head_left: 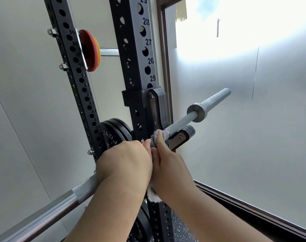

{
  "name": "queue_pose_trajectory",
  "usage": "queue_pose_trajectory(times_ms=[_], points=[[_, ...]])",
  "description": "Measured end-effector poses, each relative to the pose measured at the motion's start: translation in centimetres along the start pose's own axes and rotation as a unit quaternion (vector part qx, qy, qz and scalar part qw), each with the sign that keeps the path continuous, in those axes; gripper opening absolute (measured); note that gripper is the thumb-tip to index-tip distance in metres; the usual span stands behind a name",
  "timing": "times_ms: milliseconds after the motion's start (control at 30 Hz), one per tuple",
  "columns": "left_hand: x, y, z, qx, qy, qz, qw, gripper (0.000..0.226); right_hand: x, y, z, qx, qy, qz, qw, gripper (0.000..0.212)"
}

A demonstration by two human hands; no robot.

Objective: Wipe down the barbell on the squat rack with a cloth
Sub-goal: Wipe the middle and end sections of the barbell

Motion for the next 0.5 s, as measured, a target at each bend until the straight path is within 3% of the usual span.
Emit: queue_pose_trajectory(times_ms=[133, 333, 500], points=[[0.1, 0.2, 0.1, -0.016, 0.011, 0.013, 1.000, 0.056, -3.8, -1.2, 1.7, -0.071, 0.052, 0.057, 0.994, 0.041], [0.4, 0.1, 0.3, -0.026, 0.033, 0.037, 0.998, 0.051, -0.5, -0.1, 1.0, -0.058, 0.027, 0.041, 0.997, 0.049], [0.7, 0.3, 0.0, -0.010, 0.019, 0.051, 0.998, 0.040, -4.4, -1.2, 3.1, -0.043, 0.078, 0.078, 0.993, 0.045]])
Point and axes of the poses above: each hand's wrist, its own x-axis away from the middle knuckle, its own y-axis out of the palm, z = x × y, the point moved 6 cm from there along -x, towards the middle knuckle, and after that the axes turned 10 degrees about z, right-handed, at the moved point
